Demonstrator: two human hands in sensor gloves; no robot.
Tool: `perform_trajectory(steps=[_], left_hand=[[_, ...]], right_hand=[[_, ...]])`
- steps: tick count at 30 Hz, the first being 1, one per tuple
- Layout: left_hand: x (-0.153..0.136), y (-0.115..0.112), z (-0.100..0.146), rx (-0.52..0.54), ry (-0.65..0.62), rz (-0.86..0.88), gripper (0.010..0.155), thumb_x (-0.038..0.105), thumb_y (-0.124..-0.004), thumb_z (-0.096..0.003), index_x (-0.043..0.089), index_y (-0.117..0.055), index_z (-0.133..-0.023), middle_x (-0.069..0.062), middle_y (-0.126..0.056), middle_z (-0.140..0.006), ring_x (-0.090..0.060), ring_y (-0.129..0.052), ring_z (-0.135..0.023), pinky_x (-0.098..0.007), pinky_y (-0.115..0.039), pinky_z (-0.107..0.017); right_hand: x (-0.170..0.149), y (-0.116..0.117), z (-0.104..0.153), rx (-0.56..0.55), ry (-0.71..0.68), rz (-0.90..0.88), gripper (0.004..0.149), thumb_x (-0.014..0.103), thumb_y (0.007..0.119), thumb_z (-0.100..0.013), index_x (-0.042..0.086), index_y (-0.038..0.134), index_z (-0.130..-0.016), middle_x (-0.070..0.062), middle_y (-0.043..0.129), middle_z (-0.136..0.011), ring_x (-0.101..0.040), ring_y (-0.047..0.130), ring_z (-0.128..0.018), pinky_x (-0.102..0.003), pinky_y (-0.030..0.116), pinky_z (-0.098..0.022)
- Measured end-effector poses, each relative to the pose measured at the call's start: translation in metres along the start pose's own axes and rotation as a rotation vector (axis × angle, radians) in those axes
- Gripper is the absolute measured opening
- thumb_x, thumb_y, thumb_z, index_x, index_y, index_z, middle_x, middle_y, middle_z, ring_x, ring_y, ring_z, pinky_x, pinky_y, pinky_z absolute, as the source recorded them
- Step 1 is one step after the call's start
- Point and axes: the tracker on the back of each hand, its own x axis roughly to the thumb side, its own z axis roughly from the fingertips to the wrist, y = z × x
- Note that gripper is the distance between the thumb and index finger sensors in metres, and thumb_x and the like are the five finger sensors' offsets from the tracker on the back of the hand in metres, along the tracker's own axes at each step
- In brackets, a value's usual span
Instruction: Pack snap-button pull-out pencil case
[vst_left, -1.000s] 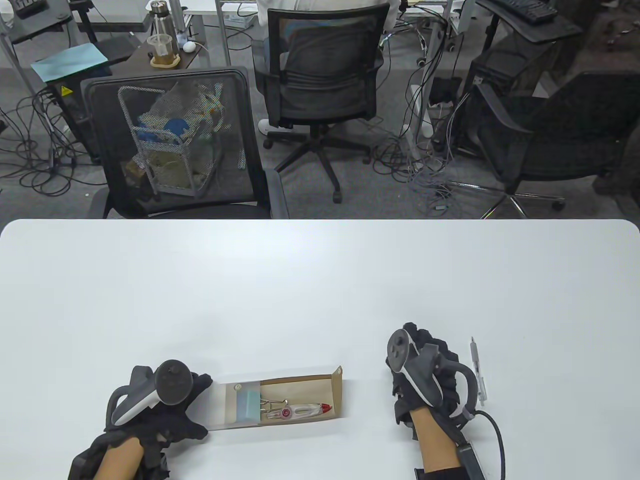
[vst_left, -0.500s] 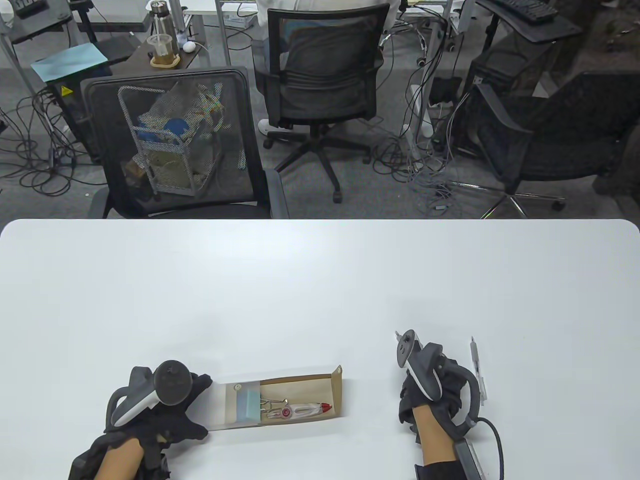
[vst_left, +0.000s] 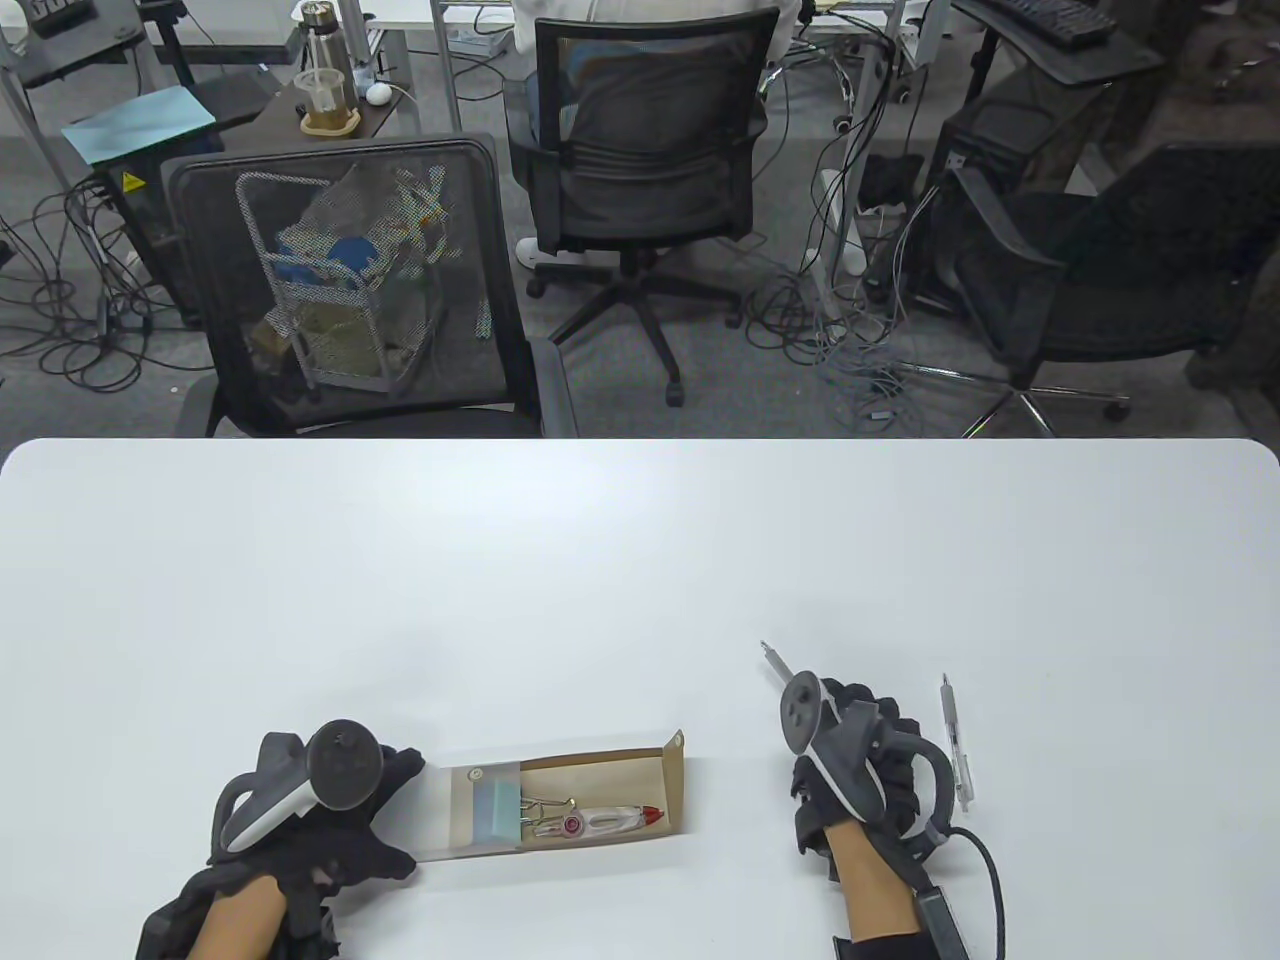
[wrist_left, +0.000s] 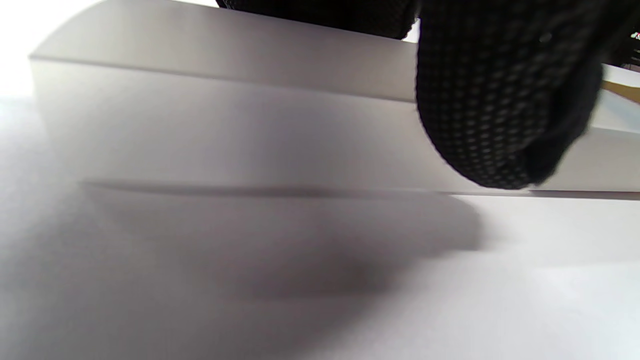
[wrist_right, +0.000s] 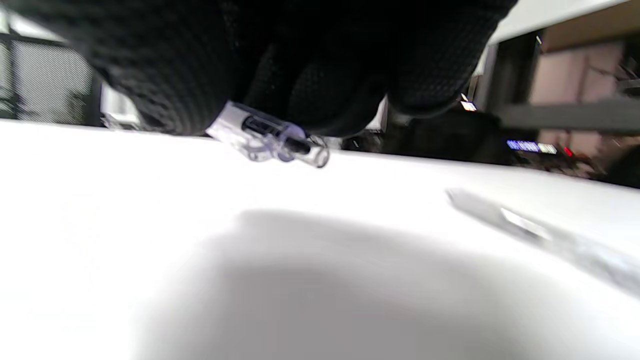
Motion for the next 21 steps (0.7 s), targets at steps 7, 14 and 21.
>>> perform_trajectory(steps=[7, 14, 21], left_hand=[[0.0, -0.001, 0.0, -0.003, 0.003, 0.009, 0.097, 0.054, -0.101, -0.0227, 0.045, -0.055, -0.108, 0.012, -0.057, -0.118, -0.024, -0.06, -0.115, -0.064, -0.035, -0.085], [-0.001, 0.0, -0.001, -0.002, 0.001, 0.005, 0.097, 0.054, -0.101, -0.0225, 0.044, -0.056, -0.108, 0.012, -0.057, -0.118, -0.024, -0.06, -0.115, -0.064, -0.035, -0.085], [0.0, 0.0, -0.001, 0.0, -0.002, 0.001, 0.097, 0.054, -0.101, -0.0224, 0.044, -0.056, -0.108, 0.012, -0.057, -0.118, -0.024, -0.06, -0.115, -0.064, -0.035, -0.085]], right_hand=[[0.062, -0.052, 0.045, -0.227, -0.376, 0.033, 0.049, 0.047, 0.081, -0.037, 0.04, 0.075, -0.085, 0.016, 0.091, -0.083, -0.008, 0.09, -0.073, -0.037, 0.077, -0.065], [0.128, -0.052, 0.086, -0.277, -0.712, 0.312, 0.049, 0.047, 0.082, -0.036, 0.043, 0.076, -0.084, 0.018, 0.092, -0.083, -0.007, 0.091, -0.074, -0.036, 0.077, -0.066], [0.164, -0.027, 0.095, -0.255, -0.789, 0.492, 0.048, 0.047, 0.082, -0.035, 0.043, 0.077, -0.083, 0.019, 0.093, -0.082, -0.006, 0.092, -0.073, -0.036, 0.078, -0.066]])
